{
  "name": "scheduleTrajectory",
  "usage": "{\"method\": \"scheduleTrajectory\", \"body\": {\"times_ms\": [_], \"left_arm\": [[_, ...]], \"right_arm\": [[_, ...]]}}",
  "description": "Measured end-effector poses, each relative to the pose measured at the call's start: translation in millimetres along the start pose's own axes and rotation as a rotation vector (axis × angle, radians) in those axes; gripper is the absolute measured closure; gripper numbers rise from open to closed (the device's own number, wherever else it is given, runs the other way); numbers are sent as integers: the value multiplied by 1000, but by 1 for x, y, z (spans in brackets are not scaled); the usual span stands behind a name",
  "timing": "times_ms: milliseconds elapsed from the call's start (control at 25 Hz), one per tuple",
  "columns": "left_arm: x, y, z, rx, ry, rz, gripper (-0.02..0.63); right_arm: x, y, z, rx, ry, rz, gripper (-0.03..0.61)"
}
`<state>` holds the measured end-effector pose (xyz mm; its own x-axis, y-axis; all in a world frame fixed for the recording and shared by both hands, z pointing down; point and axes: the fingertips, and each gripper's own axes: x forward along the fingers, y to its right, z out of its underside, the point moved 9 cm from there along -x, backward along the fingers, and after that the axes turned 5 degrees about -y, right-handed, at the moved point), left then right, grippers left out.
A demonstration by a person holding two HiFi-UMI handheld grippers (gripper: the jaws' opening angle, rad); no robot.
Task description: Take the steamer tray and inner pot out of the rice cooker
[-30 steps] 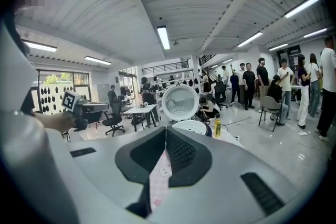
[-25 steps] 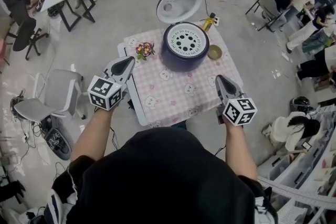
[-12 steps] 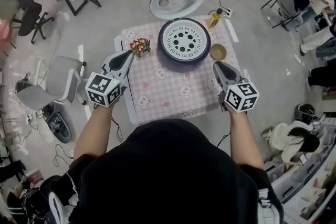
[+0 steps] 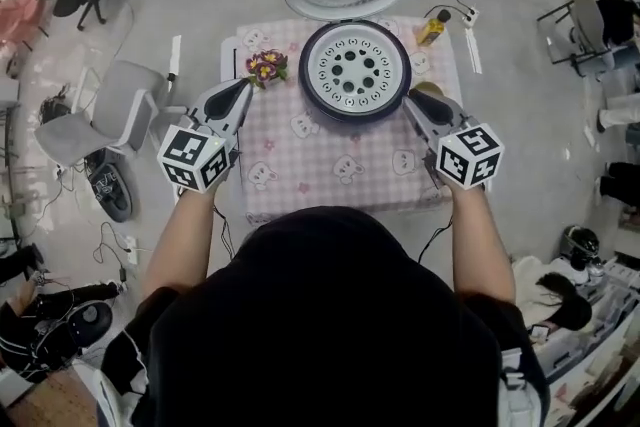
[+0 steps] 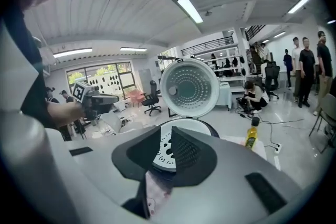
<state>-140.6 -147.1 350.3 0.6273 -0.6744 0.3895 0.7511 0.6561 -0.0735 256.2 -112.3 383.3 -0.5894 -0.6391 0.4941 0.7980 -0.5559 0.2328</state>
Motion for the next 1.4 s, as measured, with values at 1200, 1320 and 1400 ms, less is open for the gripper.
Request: {"method": "scheduleTrajectory", "body": {"times_ms": [1200, 1320, 1400], "left_arm": [[26, 26, 46, -118, -71, -62, 591], [27, 22, 47, -130, -72, -65, 591], [28, 19, 48, -135, -72, -64, 591]], "right_arm": [[111, -8, 27, -867, -738, -460, 327], [117, -11, 34, -934, -810, -470, 305], [121, -13, 38, -982, -841, -475, 299]]}}
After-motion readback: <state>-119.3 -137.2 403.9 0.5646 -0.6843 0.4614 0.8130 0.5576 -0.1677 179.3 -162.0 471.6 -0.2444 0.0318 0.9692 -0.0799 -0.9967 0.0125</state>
